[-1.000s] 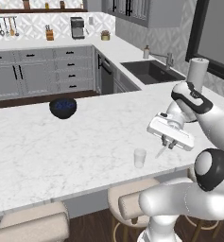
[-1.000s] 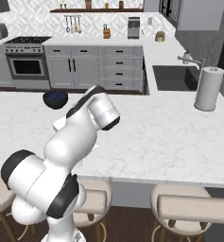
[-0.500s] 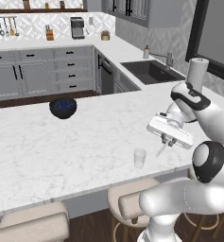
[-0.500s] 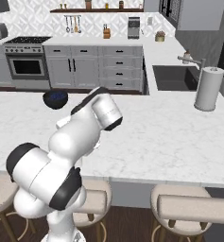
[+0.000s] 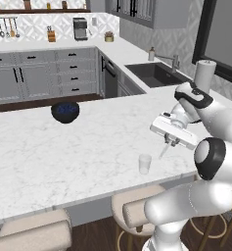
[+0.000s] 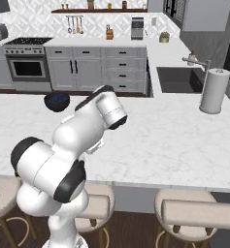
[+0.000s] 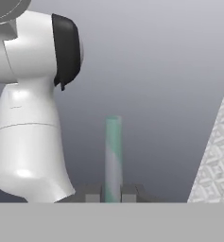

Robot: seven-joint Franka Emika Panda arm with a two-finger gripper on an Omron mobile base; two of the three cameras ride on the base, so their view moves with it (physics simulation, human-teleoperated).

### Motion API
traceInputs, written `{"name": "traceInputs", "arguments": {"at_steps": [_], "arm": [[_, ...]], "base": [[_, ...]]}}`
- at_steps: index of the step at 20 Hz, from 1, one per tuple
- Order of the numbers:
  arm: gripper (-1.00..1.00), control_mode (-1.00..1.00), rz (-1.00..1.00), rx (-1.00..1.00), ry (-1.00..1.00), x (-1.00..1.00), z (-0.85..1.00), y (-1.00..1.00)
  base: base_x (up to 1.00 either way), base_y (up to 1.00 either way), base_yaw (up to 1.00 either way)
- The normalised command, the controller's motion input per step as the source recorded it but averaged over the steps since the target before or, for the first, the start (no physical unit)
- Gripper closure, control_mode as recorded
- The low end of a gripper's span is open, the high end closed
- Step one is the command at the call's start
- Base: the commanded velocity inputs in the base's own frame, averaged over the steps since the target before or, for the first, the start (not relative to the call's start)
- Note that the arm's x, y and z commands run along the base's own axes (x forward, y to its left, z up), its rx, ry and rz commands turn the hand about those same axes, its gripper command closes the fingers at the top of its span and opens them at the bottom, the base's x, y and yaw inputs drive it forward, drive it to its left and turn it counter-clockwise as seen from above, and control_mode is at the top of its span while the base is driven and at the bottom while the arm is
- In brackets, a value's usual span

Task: Take a straw from the drawer in front and place it inside the glass cup on the dining counter.

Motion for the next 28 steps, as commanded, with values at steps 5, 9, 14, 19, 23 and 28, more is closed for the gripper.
{"name": "traceInputs", "arguments": {"at_steps": [5, 9, 14, 19, 23, 28], "arm": [[1.00, -1.00, 0.00, 0.00, 0.00, 0.34, -0.05, 0.06], [1.00, -1.00, 0.00, 0.00, 0.00, 0.02, -0.15, 0.28], [1.00, -1.00, 0.00, 0.00, 0.01, 0.00, -0.10, 0.24], [1.00, -1.00, 0.00, 0.00, 0.00, 0.00, 0.00, -0.08], [1.00, -1.00, 0.00, 0.00, 0.00, 0.00, 0.00, -0.23], [1.00, -1.00, 0.00, 0.00, 0.00, 0.09, -0.08, -0.07]], "base": [[0.00, 0.00, 0.00], [0.00, 0.00, 0.00], [0.00, 0.00, 0.00], [0.00, 0.00, 0.00], [0.00, 0.00, 0.00], [0.00, 0.00, 0.00]]}}
